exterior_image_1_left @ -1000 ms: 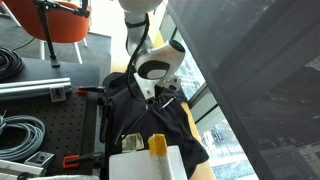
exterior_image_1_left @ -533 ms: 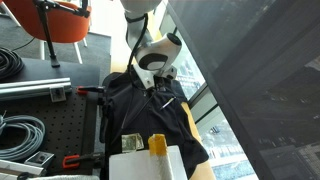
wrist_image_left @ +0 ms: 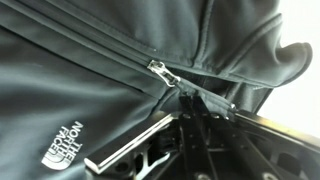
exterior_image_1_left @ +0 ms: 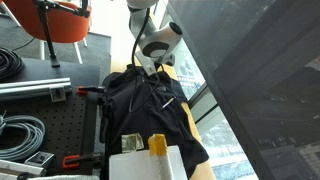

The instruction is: Close the zipper of the black vest

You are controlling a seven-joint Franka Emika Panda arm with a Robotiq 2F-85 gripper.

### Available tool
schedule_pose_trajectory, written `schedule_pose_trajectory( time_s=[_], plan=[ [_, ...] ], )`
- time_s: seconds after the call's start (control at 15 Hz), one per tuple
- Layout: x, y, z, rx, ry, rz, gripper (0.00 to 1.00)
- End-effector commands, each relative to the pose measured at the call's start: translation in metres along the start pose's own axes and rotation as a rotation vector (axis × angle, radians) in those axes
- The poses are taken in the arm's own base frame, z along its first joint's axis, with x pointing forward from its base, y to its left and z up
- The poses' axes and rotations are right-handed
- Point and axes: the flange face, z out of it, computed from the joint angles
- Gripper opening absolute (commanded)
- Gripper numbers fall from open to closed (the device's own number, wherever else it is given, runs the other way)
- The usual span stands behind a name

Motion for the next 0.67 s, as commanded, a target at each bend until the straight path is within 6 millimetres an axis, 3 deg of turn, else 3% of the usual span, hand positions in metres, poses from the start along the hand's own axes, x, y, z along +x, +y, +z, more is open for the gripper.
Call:
schedule_pose_trajectory(
  time_s=[0.0, 0.2, 0.6],
  plan=[
    [0.017, -0.024, 0.011, 0.07, 0.025, -0.056, 0.02],
    [0.022, -0.04, 0.017, 0.11, 0.047, -0.106, 0.02],
    [0.037, -0.068, 0.007, 0.181, 0.096, -0.2, 0.02]
  ],
)
